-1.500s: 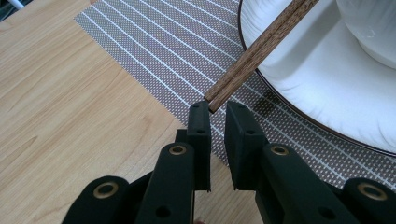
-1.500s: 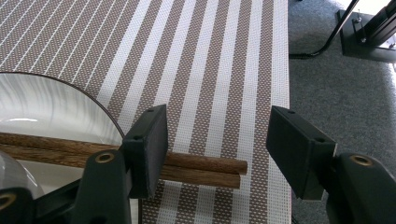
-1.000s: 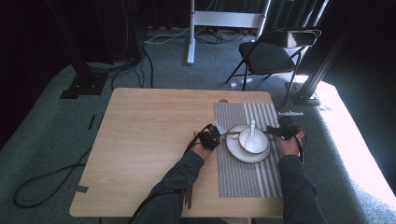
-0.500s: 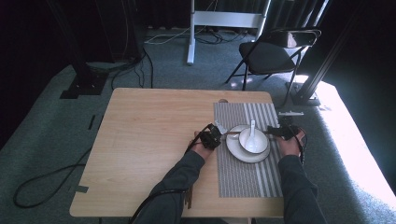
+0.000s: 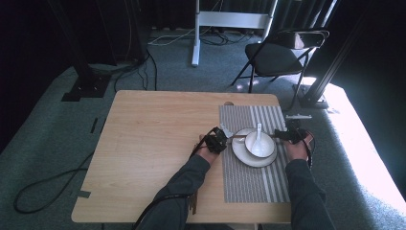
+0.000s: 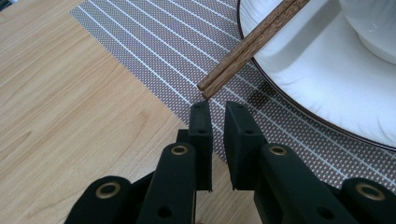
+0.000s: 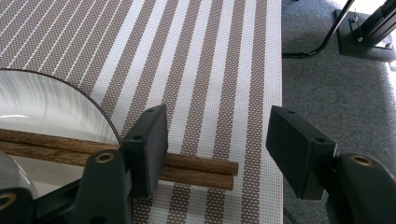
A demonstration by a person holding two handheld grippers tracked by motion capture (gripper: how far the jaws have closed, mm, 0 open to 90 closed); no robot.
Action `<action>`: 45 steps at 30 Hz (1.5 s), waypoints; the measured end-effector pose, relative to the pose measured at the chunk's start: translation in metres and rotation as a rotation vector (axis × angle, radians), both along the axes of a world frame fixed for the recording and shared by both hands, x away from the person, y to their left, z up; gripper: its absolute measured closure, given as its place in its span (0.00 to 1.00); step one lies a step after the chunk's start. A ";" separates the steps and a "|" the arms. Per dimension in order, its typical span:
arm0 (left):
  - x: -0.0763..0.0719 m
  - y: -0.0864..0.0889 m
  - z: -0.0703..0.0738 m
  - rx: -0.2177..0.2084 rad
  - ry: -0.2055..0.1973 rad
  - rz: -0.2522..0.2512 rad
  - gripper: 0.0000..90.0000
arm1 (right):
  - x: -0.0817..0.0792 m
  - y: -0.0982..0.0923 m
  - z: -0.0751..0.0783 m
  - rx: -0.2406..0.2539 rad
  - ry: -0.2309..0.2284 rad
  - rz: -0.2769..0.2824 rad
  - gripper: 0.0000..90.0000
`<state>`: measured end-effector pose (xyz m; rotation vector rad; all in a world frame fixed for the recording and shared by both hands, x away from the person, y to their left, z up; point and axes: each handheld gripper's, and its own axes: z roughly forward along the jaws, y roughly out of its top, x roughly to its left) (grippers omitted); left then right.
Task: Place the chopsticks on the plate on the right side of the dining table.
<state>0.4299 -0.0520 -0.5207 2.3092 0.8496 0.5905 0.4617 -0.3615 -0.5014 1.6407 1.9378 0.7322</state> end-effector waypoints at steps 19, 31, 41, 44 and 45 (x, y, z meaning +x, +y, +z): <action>0.000 -0.001 -0.001 -0.003 0.000 -0.001 0.90 | -0.001 -0.002 0.000 0.000 -0.003 -0.002 0.42; 0.000 0.007 0.000 0.000 -0.001 0.008 0.89 | -0.007 -0.008 0.008 0.002 -0.041 -0.007 0.42; -0.003 0.021 0.009 -0.007 -0.018 0.021 0.88 | -0.032 -0.031 0.021 0.003 -0.090 -0.022 0.42; -0.006 0.030 0.016 -0.015 -0.032 0.027 0.88 | -0.043 -0.035 0.020 0.013 -0.105 -0.021 0.42; -0.007 0.033 0.018 -0.022 -0.037 0.033 0.88 | -0.046 -0.035 0.020 0.018 -0.108 -0.022 0.42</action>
